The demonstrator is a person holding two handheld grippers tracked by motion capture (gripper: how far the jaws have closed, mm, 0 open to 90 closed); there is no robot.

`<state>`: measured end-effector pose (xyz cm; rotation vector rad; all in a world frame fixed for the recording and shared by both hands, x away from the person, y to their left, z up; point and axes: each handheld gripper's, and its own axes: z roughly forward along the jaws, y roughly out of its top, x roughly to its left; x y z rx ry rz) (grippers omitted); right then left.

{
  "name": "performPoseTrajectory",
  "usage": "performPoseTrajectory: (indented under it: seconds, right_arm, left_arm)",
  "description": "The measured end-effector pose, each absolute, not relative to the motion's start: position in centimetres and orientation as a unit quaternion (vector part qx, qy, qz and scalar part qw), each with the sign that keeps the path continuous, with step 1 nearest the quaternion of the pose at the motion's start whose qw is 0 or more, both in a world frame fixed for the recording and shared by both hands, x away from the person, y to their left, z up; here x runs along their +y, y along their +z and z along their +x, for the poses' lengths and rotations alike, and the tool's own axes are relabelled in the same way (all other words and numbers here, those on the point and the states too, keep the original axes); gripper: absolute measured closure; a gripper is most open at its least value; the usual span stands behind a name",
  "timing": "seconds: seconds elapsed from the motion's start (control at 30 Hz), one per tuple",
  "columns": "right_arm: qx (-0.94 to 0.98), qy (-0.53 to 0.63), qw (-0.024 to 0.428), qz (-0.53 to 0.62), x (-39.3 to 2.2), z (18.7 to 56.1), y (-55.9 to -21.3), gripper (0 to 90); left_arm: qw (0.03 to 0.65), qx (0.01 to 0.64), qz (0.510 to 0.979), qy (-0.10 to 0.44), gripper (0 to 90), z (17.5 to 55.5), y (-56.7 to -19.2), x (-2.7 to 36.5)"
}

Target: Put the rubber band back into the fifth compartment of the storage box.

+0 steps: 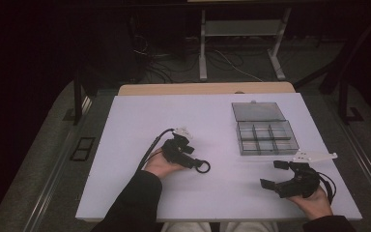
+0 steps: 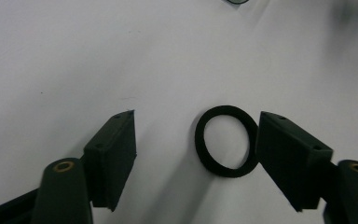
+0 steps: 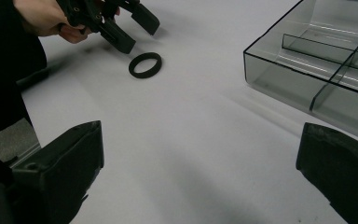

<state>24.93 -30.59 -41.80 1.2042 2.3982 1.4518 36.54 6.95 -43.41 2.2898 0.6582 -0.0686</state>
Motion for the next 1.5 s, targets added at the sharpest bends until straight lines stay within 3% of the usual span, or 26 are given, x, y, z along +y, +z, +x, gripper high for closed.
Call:
performPoseTrajectory:
  seconds: [0.37, 0.93, 1.5]
  right_arm:
    - [0.787, 0.473, 0.042, 0.394, -30.5, 24.9, -41.8, 0.5]
    - [0.788, 0.471, 0.042, 0.395, -30.6, 25.0, -41.8, 0.5]
    - [0.788, 0.471, 0.042, 0.394, -30.6, 25.0, -41.9, 0.5]
  left_arm:
    - [0.355, 0.25, 0.9, -0.028, 46.5, 36.2, -44.0, 6.2]
    - [0.348, 0.216, 0.912, 0.001, 83.9, 35.9, -44.2, 5.6]
    - [0.358, 0.217, 0.908, -0.008, 86.9, 36.2, -43.3, 5.2]
